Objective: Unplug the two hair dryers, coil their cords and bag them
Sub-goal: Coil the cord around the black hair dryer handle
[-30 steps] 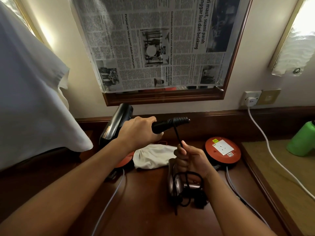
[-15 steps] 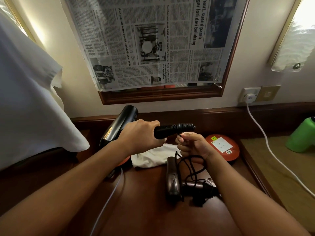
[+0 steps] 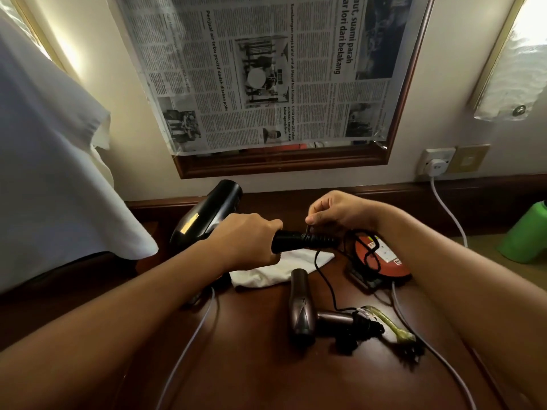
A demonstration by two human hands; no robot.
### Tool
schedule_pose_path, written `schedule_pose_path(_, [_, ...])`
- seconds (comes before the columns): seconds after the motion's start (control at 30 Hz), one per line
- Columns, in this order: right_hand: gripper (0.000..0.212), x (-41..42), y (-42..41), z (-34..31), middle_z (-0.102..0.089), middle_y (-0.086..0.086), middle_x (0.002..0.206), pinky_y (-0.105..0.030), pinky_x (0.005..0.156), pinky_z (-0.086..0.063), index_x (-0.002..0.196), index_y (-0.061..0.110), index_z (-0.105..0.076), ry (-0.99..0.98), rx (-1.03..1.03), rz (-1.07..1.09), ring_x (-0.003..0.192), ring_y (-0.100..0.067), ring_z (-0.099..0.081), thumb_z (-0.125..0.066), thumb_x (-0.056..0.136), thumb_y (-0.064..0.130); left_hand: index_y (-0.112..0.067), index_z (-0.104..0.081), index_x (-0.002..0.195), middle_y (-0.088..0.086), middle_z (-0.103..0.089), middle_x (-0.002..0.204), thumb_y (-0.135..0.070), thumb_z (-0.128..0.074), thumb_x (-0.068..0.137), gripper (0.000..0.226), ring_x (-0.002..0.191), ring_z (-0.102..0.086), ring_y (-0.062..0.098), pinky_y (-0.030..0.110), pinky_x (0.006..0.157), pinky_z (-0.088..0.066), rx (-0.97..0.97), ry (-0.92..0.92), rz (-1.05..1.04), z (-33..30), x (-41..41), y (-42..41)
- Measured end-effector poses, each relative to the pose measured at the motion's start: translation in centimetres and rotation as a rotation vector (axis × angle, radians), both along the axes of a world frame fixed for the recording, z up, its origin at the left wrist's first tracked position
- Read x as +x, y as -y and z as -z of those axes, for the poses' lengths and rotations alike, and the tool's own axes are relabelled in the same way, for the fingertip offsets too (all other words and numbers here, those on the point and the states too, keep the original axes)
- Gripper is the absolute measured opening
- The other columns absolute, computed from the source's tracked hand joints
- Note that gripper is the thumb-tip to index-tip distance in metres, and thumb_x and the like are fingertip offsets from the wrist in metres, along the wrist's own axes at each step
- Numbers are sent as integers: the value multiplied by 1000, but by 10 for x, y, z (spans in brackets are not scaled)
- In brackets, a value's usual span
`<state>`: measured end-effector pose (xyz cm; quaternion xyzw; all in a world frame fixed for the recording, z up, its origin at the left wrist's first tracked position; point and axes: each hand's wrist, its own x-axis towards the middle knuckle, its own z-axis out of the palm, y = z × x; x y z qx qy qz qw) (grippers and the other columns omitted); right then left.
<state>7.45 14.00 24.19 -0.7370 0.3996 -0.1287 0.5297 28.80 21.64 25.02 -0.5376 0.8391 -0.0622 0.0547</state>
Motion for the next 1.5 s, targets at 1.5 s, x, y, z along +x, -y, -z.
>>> schedule_pose_path(1.5, [7, 36, -105, 65, -42, -3, 64, -26, 47, -35, 93, 7, -52, 959, 608, 386, 51, -14, -37, -47, 93, 12, -21, -52, 109, -2, -54, 79, -56, -55, 86, 42, 69, -53, 21, 33, 62, -41, -178, -157, -223, 11, -3, 27])
